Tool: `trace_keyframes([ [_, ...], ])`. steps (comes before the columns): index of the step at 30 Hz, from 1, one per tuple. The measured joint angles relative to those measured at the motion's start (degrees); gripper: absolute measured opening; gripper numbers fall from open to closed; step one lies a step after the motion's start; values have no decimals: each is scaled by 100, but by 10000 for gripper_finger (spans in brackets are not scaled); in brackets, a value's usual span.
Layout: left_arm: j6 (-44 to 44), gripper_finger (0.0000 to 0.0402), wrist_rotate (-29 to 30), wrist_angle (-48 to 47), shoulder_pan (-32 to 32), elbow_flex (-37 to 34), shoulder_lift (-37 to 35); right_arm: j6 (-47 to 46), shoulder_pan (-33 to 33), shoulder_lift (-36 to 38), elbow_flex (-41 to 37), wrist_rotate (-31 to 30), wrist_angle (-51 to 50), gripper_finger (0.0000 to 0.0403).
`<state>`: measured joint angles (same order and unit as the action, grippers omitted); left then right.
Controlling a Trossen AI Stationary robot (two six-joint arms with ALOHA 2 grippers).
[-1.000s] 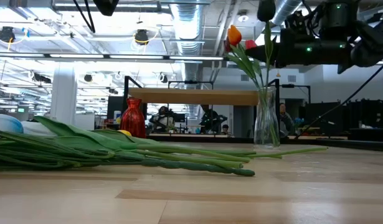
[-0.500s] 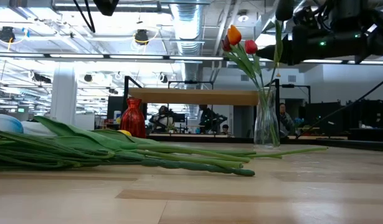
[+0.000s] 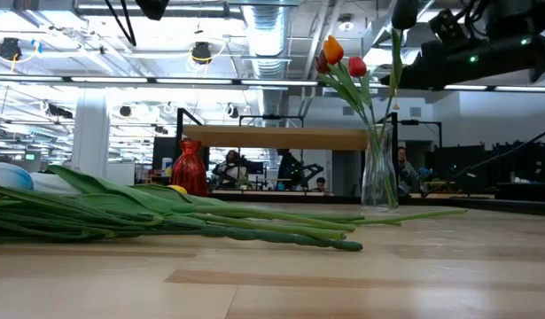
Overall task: Pick and place flowers into a vace then onto a shelf
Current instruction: Put the black flower into the transparent vase
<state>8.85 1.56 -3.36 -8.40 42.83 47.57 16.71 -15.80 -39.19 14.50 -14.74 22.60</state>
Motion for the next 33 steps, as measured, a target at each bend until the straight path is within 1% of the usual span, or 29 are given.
trace_keyframes([
  [4, -181, 176, 45, 9, -67, 72, -74, 23, 419, 331, 0, -1028, -428, 77],
  [7, -400, 176, 263, -10, -303, 83, -260, -147, 873, 496, 0, -1787, -753, 77],
  [13, -794, 176, 1529, -97, -1157, 87, -663, -607, 2023, 565, 0, -2789, -1356, 72],
  [17, -829, 176, 2060, -205, -1792, 89, -802, -805, 2862, 546, 0, -3357, -1451, 61],
  [19, -829, 176, 2321, -254, -2115, 87, -817, -921, 3278, 549, 0, -3541, -1436, 56],
  [22, -826, 176, 2750, -349, -2605, 87, -811, -1152, 3888, 548, 0, -3642, -1374, 49],
  [26, -656, 176, 3349, -30, -3250, -110, -813, -1466, 4671, 380, 0, -3641, -1078, 37],
  [29, -528, 176, 3839, 478, -3708, -385, -811, -1569, 5171, -70, 0, -3640, -528, 26],
  [33, -720, 176, 4282, 1067, -4173, -755, -811, -1510, 5611, -995, 0, -3635, 748, 13],
])
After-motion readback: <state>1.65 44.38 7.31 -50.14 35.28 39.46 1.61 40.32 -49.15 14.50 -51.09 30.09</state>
